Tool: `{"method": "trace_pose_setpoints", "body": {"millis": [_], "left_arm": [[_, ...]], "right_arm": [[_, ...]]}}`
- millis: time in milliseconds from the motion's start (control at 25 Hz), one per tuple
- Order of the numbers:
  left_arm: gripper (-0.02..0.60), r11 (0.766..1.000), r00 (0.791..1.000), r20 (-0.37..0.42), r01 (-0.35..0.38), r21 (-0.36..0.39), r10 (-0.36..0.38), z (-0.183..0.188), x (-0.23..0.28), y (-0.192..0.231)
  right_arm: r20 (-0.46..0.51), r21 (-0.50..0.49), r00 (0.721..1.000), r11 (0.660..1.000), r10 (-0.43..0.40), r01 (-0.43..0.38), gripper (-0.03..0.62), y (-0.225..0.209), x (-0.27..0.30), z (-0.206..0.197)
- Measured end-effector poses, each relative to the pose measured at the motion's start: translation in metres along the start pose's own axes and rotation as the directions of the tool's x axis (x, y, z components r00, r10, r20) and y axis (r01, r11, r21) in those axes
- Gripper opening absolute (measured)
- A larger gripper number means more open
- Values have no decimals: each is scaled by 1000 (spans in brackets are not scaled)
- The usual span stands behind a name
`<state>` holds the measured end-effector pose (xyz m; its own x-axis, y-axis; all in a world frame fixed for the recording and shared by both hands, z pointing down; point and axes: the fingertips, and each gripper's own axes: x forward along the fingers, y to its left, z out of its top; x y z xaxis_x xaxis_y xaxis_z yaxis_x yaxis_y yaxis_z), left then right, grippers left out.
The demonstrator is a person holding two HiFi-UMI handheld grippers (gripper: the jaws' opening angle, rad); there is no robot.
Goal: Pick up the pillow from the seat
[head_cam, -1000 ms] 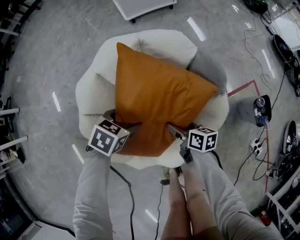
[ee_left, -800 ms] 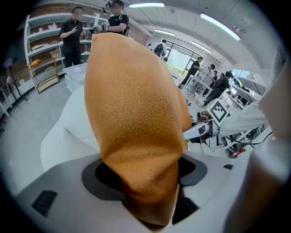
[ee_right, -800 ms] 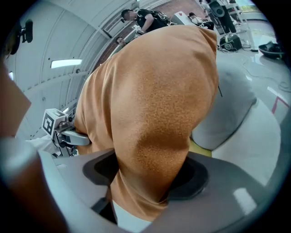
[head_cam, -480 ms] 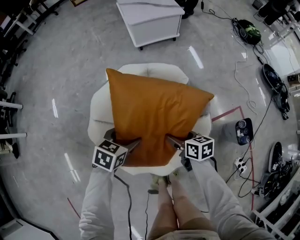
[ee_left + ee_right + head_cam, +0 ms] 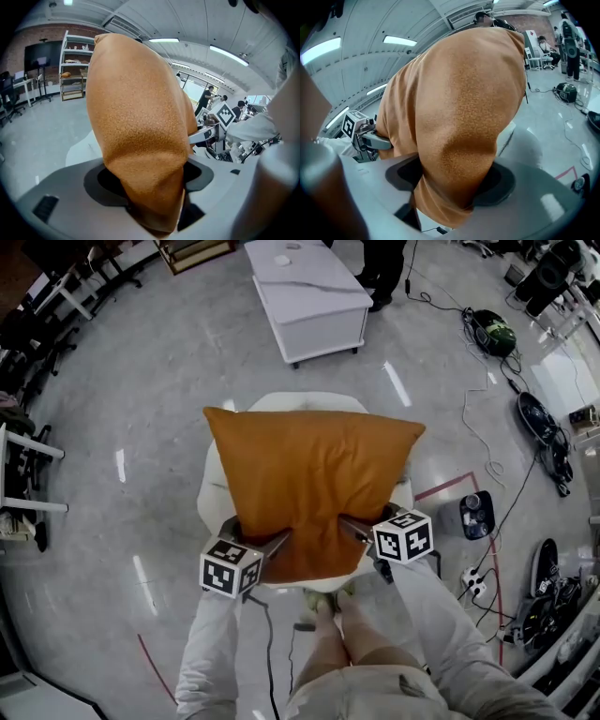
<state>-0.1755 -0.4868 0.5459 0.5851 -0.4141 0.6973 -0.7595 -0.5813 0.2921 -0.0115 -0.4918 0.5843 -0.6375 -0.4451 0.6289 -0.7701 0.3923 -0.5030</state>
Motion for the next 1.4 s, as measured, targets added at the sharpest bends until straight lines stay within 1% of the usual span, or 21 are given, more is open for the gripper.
{"method": "trace_pose_setpoints", "body": {"millis": [360,520,680,960,1200,1400], "left_arm": [[326,998,995,93,-38,-42,42,7,-60,-44],[327,998,991,127,-44,-54,51,5,-86,-55],[327,996,986,153,-57,-62,66,0,-102,-66],[327,994,979,187,-62,-90,78,-10,-122,-79],[327,993,973,216,-67,-99,87,-14,-126,-96],[327,992,972,218,-67,-104,88,-21,-128,-101]], "right_arm": [[-13,-106,1000,994,3,-4,304,46,-57,14],[-9,-144,1000,990,0,-1,305,69,-74,16],[-9,-169,1000,986,1,-3,305,82,-86,13],[-7,-218,1000,976,-3,1,305,102,-104,9],[1,-255,1000,967,-8,8,305,104,-120,5],[-4,-259,1000,966,-6,5,305,106,-124,-1]]}}
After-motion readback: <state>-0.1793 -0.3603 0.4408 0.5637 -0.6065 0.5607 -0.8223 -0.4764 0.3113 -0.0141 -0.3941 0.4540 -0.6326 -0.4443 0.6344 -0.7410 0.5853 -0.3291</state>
